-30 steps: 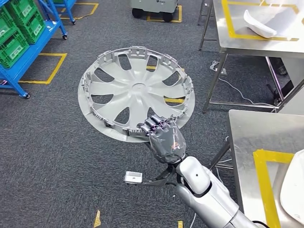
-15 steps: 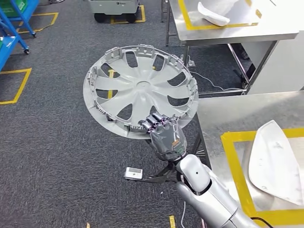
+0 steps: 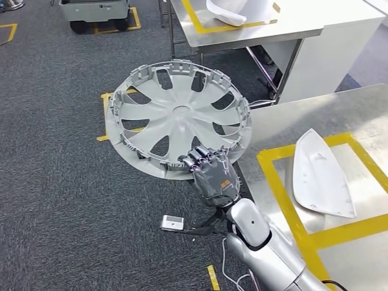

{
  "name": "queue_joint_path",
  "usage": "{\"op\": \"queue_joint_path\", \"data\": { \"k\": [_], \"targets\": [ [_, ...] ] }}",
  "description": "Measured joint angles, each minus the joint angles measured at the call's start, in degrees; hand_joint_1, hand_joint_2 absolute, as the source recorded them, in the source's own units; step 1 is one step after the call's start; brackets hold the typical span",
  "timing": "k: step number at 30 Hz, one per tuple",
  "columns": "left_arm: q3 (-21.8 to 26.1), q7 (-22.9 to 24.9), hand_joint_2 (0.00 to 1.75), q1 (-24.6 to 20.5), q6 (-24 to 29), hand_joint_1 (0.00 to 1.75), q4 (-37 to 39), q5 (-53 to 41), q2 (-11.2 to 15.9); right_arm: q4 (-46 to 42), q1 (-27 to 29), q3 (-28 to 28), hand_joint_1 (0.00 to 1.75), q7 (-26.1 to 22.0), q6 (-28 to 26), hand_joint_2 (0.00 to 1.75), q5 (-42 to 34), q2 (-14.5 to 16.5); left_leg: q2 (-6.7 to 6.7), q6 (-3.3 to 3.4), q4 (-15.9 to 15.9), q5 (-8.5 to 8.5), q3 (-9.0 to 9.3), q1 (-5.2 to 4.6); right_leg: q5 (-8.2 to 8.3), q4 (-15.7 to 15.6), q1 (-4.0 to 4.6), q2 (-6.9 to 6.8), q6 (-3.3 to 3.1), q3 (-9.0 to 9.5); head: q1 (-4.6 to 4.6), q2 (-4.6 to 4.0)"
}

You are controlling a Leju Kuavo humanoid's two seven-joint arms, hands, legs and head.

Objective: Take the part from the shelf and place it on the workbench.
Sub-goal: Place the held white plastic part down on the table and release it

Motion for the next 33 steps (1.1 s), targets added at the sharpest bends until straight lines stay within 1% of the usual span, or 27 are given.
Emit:
{"op": "queue_joint_path", "data": {
  "k": [1,2,3,5,6,8,9,10,11,12,13,14,16,18,19,20,21,22,23,25,26,27,28,29,30,31,33],
  "targets": [
    [0.0,0.0,1.75,0.0,0.0,0.0,0.0,0.0,0.0,0.0,0.0,0.0,1.75,0.0,0.0,1.75,0.0,0.0,0.59,-0.2,0.1,-0.11,0.0,-0.16,1.0,-3.8,0.17,-1.27,-0.26,2.28,-0.03,0.01],
    [0.0,-0.1,1.75,-0.1,0.0,0.0,0.0,-0.1,0.0,0.0,0.0,-0.1,1.75,0.1,0.0,1.75,0.0,0.0,1.09,-0.43,0.2,-0.19,0.0,-0.32,1.45,-6.3,0.35,-2.13,-0.62,3.75,-0.07,0.01],
    [0.0,-0.1,1.75,-0.1,-0.1,0.0,0.0,-0.1,0.0,0.0,0.0,-0.2,1.75,0.1,0.0,1.75,0.0,0.0,1.61,-0.67,0.3,-0.25,0.02,-0.48,1.43,-7.4,0.56,-2.53,-1.0,4.32,-0.13,0.01],
    [0.0,-0.3,1.75,-0.2,-0.1,0.0,0.0,-0.1,0.0,0.0,0.0,-0.4,1.75,0.1,0.0,1.75,0.0,0.0,2.72,-1.16,0.3,-0.34,0.13,-0.55,1.66,-7.5,0.68,-1.19,-1.79,4.28,-0.15,0.01],
    [0.0,-0.3,1.75,-0.3,-0.1,0.0,-0.1,-0.1,0.0,0.0,0.0,-0.4,1.75,0.2,0.0,1.75,0.0,0.0,2.53,-1.47,0.5,-0.67,0.15,-0.44,1.8,-7.6,0.59,-0.56,-2.08,4.26,-0.2,0.01],
    [0.0,-0.5,1.75,-0.4,-0.1,0.0,-0.1,-0.1,0.0,0.0,0.0,-0.5,1.75,0.2,0.0,1.75,0.0,0.0,0.08,-2.03,3.3,-2.85,-0.87,-0.16,2.08,-7.8,0.26,0.71,-2.6,4.34,-0.47,0.01],
    [0.0,-0.5,1.75,-0.4,-0.1,0.0,-0.2,-0.1,0.0,0.0,0.0,-0.5,1.75,0.2,0.0,1.75,0.0,0.0,-1.59,-2.2,6.4,-4.66,-2.19,-0.02,2.15,-7.8,0.18,1.38,-2.76,4.35,-0.67,0.0],
    [0.0,-0.6,1.75,-0.3,-0.2,0.0,-0.2,-0.1,-0.1,0.0,-0.1,-0.5,1.75,0.2,0.0,1.75,0.0,0.0,-2.65,-2.26,10.2,-6.47,-3.87,0.04,2.18,-7.8,0.18,2.09,-2.88,4.34,-0.81,0.0],
    [0.0,-0.6,1.75,-0.1,-0.2,0.0,-0.2,-0.1,-0.1,0.1,-0.1,-0.5,1.75,0.2,0.0,1.75,0.0,0.0,-3.07,-2.28,13.6,-7.69,-5.47,0.07,2.21,-7.8,0.23,2.9,-2.96,4.35,-0.91,0.0],
    [0.0,-0.6,1.75,0.0,-0.3,0.0,-0.2,-0.2,0.0,0.1,-0.1,-0.5,1.75,0.2,0.0,1.75,0.0,0.0,-3.3,-2.25,15.6,-7.9,-6.48,0.07,2.22,-7.8,0.28,3.74,-2.99,4.37,-0.92,0.0],
    [0.0,-0.6,1.75,0.1,-0.4,0.0,-0.2,-0.2,0.0,0.1,0.0,-0.5,1.75,0.2,0.0,1.75,0.0,0.0,-3.49,-2.15,15.4,-6.92,-6.56,0.07,2.23,-7.8,0.29,4.6,-2.99,4.4,-0.92,0.01],
    [0.0,-0.6,1.75,0.1,-0.4,0.0,-0.2,-0.2,0.0,0.1,0.0,-0.5,1.75,0.2,0.0,1.75,0.0,0.0,-3.83,-2.01,13.3,-5.02,-5.75,0.09,2.25,-7.7,0.28,5.45,-2.97,4.46,-0.93,0.01],
    [0.0,-0.7,1.75,0.0,-0.4,0.0,-0.2,-0.2,0.0,0.1,0.0,-0.5,1.75,0.2,0.0,1.75,0.1,0.0,-6.26,-1.67,6.5,-0.98,-2.93,0.31,2.26,-7.5,0.27,6.92,-2.81,4.39,-0.93,0.01],
    [-0.1,-0.7,1.75,-0.1,-0.4,0.0,-0.2,-0.2,0.1,0.1,-0.1,-0.5,1.75,0.2,0.0,1.75,0.1,0.0,-8.39,-1.45,2.0,0.11,-1.11,0.54,2.44,-7.2,0.21,8.23,-2.38,3.83,-0.89,0.01],
    [-0.1,-0.7,1.75,-0.1,-0.4,0.0,-0.2,-0.2,0.1,0.1,0.0,-0.5,1.75,0.2,0.0,1.75,0.1,0.0,-8.46,-1.35,1.5,-0.18,-0.88,0.53,2.64,-7.2,0.15,8.88,-2.04,3.51,-0.88,0.01],
    [-0.1,-0.7,1.75,-0.1,-0.4,0.0,-0.2,-0.2,0.1,0.1,0.0,-0.5,1.75,0.2,0.0,1.75,0.1,0.0,-7.88,-1.17,1.0,-0.28,-0.73,0.52,2.84,-7.3,0.02,9.49,-1.65,3.2,-0.86,0.01],
    [-0.1,-0.7,1.75,-0.2,-0.4,0.0,-0.2,-0.2,0.0,0.1,0.1,-0.6,1.75,0.2,0.0,1.75,0.1,0.0,-7.18,-0.9,0.8,-0.13,-0.74,0.53,2.8,-7.3,-0.01,9.37,-1.34,2.83,-0.86,0.01],
    [-0.2,-0.7,1.75,-0.3,-0.4,0.0,-0.2,-0.2,0.0,0.1,0.2,-0.7,1.75,0.2,0.0,1.75,0.1,0.0,-6.49,-0.56,0.5,0.05,-0.69,0.56,2.27,-6.6,0.06,8.3,-1.06,2.29,-0.69,0.01],
    [-0.2,-0.8,1.75,-0.4,-0.4,0.0,-0.2,-0.3,0.0,0.1,0.2,-0.7,1.75,0.2,0.0,1.75,0.1,0.0,-5.76,-0.22,0.3,0.23,-0.68,0.6,1.1,-4.9,0.15,6.63,-0.8,1.31,-0.48,0.01],
    [-0.3,-0.8,1.75,-0.4,-0.4,0.0,-0.2,-0.3,0.0,0.1,0.2,-0.8,1.75,0.2,0.0,1.75,0.1,0.0,-4.29,0.17,0.2,0.29,-0.71,0.44,-2.47,1.9,0.16,3.17,-0.34,-1.83,-0.12,0.01],
    [-0.3,-0.8,1.75,-0.3,-0.5,0.0,-0.2,-0.3,0.1,0.1,0.3,-0.8,1.75,0.2,0.0,1.75,0.1,0.0,-3.45,0.23,0.2,0.26,-0.72,0.37,-4.01,5.8,0.07,2.49,-0.1,-3.58,-0.1,0.01],
    [-0.4,-0.8,1.75,-0.2,-0.6,0.0,-0.2,-0.4,0.1,0.1,0.4,-0.8,1.75,0.2,0.1,1.75,0.2,0.0,-2.61,0.27,0.2,0.22,-0.71,0.34,-4.68,8.4,-0.02,2.22,0.08,-4.73,-0.09,0.01],
    [-0.4,-0.8,1.75,-0.2,-0.7,0.0,-0.2,-0.5,0.1,0.1,0.4,-0.8,1.75,0.2,0.1,1.75,0.2,0.0,-1.8,0.26,0.2,0.18,-0.69,0.34,-4.33,8.9,-0.08,2.05,0.22,-4.86,-0.07,0.01],
    [-0.4,-0.8,1.75,-0.3,-0.9,0.0,-0.2,-0.6,0.1,0.1,0.4,-0.8,1.75,0.2,0.1,1.75,0.2,0.0,-1.06,0.2,0.2,0.12,-0.62,0.34,-3.01,7.0,-0.13,1.74,0.29,-3.8,-0.07,0.0],
    [-0.5,-0.8,1.75,-0.3,-1.0,0.0,-0.2,-0.6,0.1,0.1,0.4,-0.8,1.75,0.2,0.2,1.75,0.2,0.0,-0.41,0.08,0.2,0.04,-0.53,0.35,-1.15,3.2,-0.16,1.07,0.28,-1.72,-0.06,0.0],
    [-0.5,-0.8,1.75,-0.4,-1.1,0.0,-0.2,-0.7,0.1,0.1,0.4,-0.8,1.75,0.2,0.2,1.75,0.2,0.0,0.17,-0.12,0.3,-0.1,-0.44,0.21,0.25,-1.0,0.01,-0.37,0.22,0.58,-0.05,0.0],
    [-0.5,-0.8,1.75,-0.4,-1.2,0.0,-0.2,-0.7,0.1,0.1,0.2,-0.8,1.75,0.3,0.3,1.75,0.2,0.0,1.3,-0.63,0.5,-0.36,-0.36,-0.18,1.55,-6.5,0.39,-2.36,-0.52,3.63,-0.14,0.01]
  ]
}}
